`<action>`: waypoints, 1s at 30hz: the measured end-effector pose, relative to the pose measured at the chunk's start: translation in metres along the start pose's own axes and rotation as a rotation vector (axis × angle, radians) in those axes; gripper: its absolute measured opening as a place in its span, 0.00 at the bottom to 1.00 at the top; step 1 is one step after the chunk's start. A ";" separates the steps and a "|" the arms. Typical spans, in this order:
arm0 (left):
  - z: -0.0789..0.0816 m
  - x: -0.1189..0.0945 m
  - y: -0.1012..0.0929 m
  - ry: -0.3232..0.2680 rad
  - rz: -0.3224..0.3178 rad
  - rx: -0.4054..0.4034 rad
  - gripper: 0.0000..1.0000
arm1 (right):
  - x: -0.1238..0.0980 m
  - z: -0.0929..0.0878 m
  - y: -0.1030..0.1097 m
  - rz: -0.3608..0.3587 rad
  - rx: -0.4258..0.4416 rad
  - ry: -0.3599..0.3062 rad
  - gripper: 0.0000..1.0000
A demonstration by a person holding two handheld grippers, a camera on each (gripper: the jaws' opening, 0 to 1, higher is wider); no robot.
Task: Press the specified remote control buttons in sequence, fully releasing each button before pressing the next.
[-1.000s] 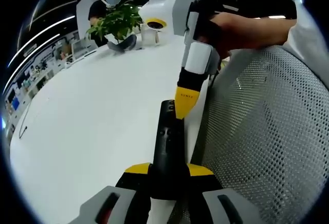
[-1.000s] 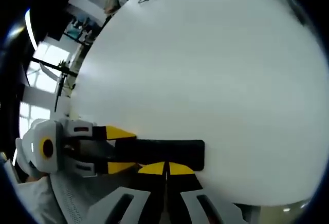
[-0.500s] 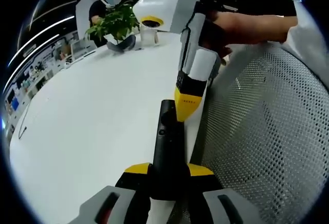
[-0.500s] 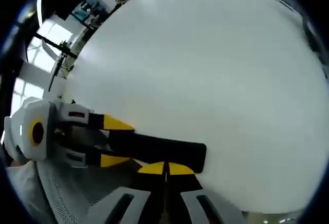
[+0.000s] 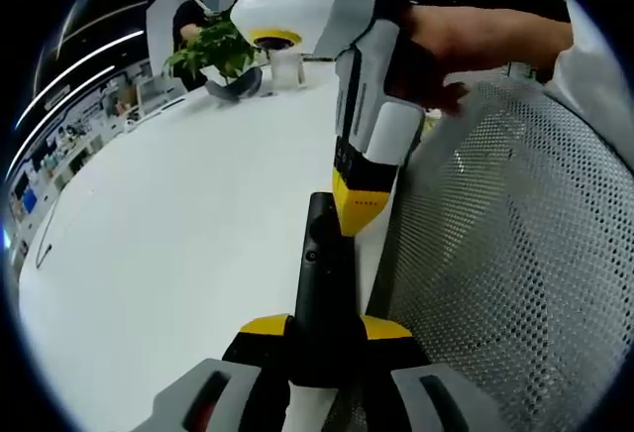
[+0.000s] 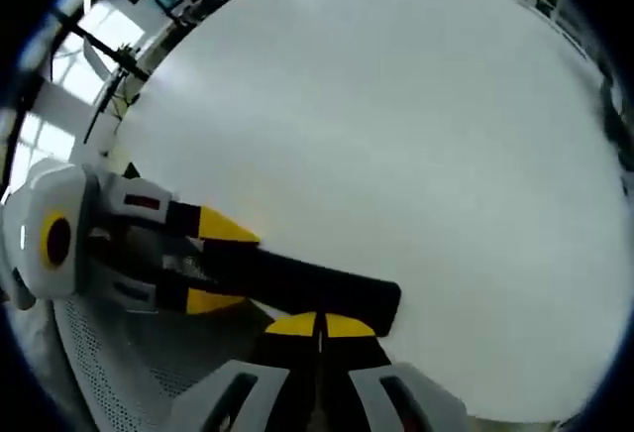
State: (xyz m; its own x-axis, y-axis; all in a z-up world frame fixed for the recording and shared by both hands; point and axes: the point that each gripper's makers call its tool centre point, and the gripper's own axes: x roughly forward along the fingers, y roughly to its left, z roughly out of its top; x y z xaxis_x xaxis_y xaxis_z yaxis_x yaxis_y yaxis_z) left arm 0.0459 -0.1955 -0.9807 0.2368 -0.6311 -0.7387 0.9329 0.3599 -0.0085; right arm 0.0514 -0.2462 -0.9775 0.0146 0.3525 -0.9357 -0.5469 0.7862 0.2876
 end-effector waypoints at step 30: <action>0.000 -0.002 -0.009 0.023 -0.040 0.038 0.24 | -0.008 0.009 0.004 0.083 0.096 -0.143 0.00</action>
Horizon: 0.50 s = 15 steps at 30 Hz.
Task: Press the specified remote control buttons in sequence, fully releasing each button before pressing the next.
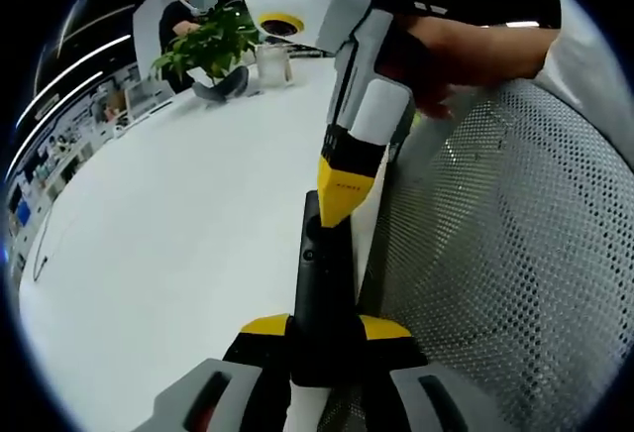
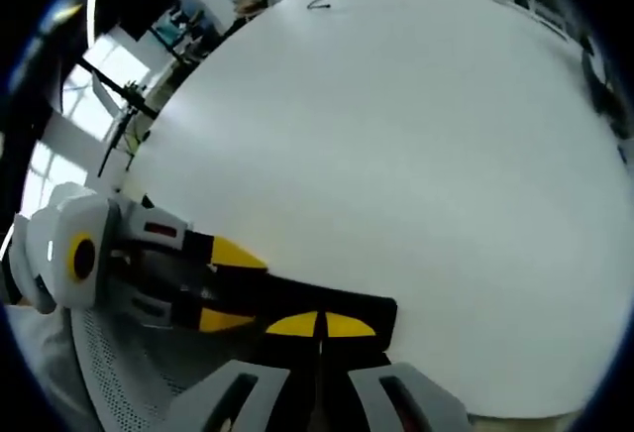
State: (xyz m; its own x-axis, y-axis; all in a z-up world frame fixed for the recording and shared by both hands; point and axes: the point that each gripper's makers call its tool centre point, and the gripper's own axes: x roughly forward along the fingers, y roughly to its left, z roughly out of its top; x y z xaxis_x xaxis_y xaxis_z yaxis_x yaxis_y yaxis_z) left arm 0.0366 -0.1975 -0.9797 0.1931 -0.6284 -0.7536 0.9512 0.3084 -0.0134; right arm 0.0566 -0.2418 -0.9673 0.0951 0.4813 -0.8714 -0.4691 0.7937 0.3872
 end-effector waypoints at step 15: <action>0.002 0.001 0.000 -0.016 0.001 -0.009 0.24 | 0.004 -0.003 -0.001 -0.002 0.007 0.026 0.00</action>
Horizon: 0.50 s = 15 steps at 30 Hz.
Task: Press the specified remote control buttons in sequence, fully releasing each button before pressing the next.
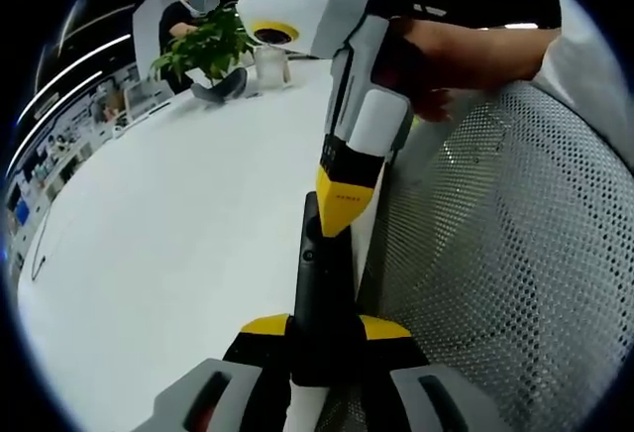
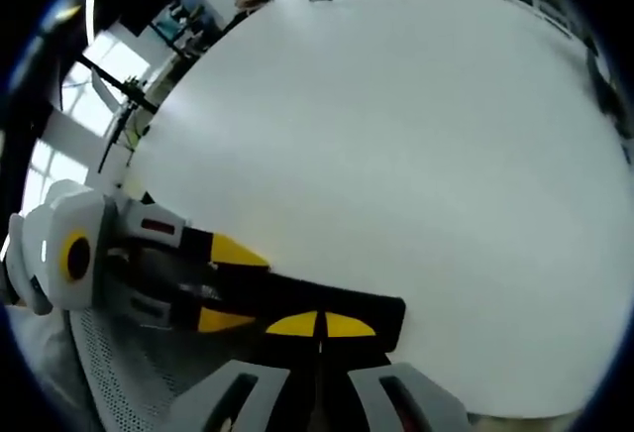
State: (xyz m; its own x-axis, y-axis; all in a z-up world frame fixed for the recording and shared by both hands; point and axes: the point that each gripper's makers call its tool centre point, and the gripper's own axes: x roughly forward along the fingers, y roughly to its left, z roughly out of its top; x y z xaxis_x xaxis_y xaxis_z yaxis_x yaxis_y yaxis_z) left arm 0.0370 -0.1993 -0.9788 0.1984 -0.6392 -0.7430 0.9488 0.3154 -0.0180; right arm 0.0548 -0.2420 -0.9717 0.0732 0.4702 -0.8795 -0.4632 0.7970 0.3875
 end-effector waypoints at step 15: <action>0.001 0.000 0.000 -0.009 -0.006 -0.008 0.24 | 0.001 0.003 -0.003 0.044 0.146 -0.031 0.00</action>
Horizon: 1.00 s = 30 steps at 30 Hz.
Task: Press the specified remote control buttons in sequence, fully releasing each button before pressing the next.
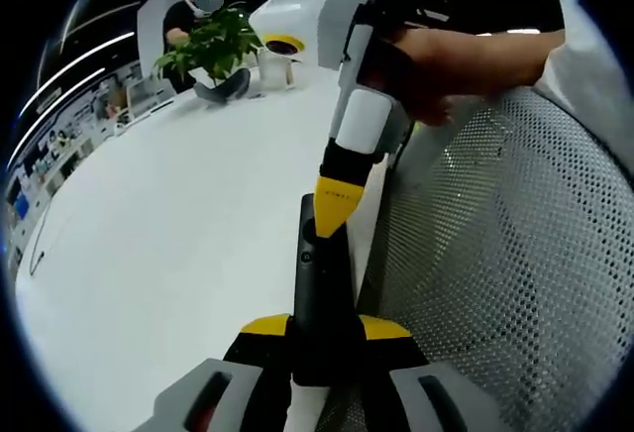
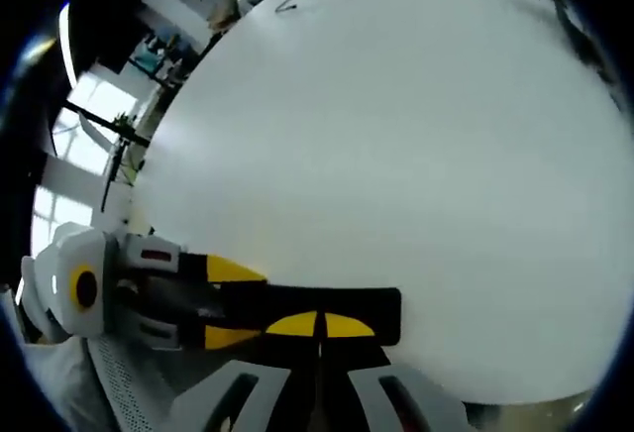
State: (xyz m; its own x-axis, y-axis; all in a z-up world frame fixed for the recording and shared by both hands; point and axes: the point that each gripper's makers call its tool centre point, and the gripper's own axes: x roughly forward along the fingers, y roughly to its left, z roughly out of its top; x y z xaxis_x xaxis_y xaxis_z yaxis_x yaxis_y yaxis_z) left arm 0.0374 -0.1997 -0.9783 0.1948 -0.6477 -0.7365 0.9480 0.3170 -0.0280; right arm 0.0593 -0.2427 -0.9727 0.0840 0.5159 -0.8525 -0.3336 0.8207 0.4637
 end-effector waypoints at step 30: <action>0.002 0.003 -0.007 -0.001 -0.040 0.014 0.23 | 0.001 0.007 0.017 0.117 0.022 -0.022 0.00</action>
State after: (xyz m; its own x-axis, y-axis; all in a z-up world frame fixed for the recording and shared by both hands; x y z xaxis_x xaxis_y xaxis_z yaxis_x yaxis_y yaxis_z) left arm 0.0315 -0.2055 -0.9786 0.1570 -0.6600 -0.7347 0.9584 0.2814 -0.0480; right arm 0.0599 -0.2266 -0.9638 0.0667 0.6132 -0.7871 -0.3219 0.7599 0.5648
